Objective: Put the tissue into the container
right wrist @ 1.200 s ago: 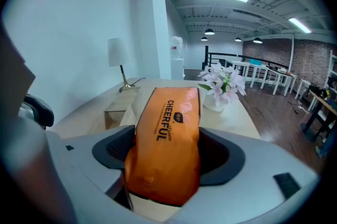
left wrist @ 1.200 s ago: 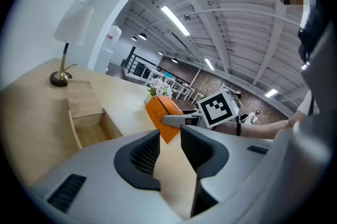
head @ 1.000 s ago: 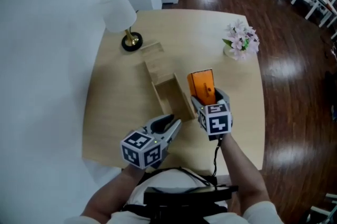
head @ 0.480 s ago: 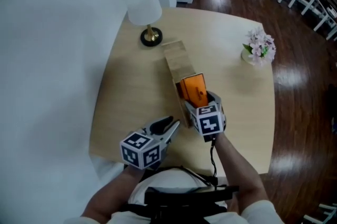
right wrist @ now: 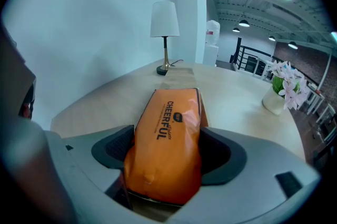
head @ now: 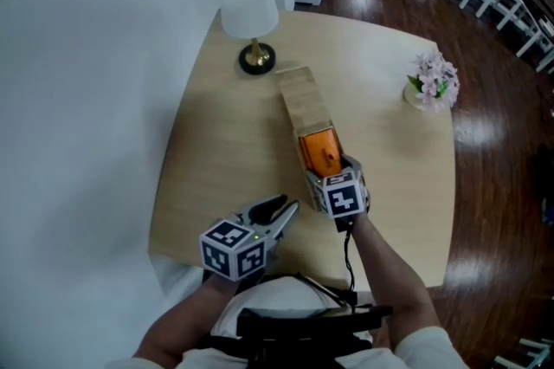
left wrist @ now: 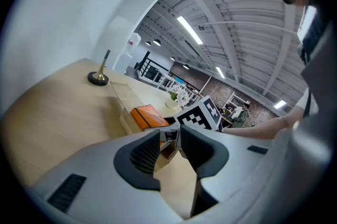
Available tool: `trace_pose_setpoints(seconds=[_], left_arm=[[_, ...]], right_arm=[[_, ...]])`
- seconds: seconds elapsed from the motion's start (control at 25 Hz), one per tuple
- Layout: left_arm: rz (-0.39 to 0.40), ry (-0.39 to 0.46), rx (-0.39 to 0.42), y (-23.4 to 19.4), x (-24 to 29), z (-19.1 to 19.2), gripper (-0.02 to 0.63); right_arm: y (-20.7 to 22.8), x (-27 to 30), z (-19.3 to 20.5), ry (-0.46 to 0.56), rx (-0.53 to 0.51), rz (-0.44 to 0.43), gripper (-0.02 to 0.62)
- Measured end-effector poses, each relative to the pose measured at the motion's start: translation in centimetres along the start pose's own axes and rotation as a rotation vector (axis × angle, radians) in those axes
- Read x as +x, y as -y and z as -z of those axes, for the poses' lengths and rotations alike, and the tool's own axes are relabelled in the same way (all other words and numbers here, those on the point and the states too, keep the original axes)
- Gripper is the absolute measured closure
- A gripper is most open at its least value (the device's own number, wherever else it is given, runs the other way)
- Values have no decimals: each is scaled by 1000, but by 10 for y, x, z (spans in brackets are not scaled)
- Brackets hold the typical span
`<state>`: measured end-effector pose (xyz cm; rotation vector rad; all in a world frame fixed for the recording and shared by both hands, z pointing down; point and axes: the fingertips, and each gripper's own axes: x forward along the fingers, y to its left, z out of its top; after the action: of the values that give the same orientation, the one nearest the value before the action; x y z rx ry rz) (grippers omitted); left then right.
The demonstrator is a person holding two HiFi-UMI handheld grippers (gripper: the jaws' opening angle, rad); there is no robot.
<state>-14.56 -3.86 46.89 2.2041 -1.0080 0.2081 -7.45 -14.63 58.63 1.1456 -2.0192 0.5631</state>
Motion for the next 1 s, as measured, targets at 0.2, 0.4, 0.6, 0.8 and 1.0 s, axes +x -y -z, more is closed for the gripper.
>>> trace_pose_setpoints(seconds=[0.2,0.4,0.6,0.8,1.0], left_arm=[[7,3,-9,-1,-1,-1,480],[17,6,-8,4,-1,-1,480],[36,13,-10,11,-2,-3,480],[76,38,0,27,-5,-8,497],[111,76,11,45,-13,-14,562]], right_arm=[[8,1,0,54,45,-9,172],[11,-1,-2,87,29,19,173],[12,-36,-18,172,33,19,173],[13,-87,-19,254,80,-15,188],[30,-137,-8,301,142,10,349]])
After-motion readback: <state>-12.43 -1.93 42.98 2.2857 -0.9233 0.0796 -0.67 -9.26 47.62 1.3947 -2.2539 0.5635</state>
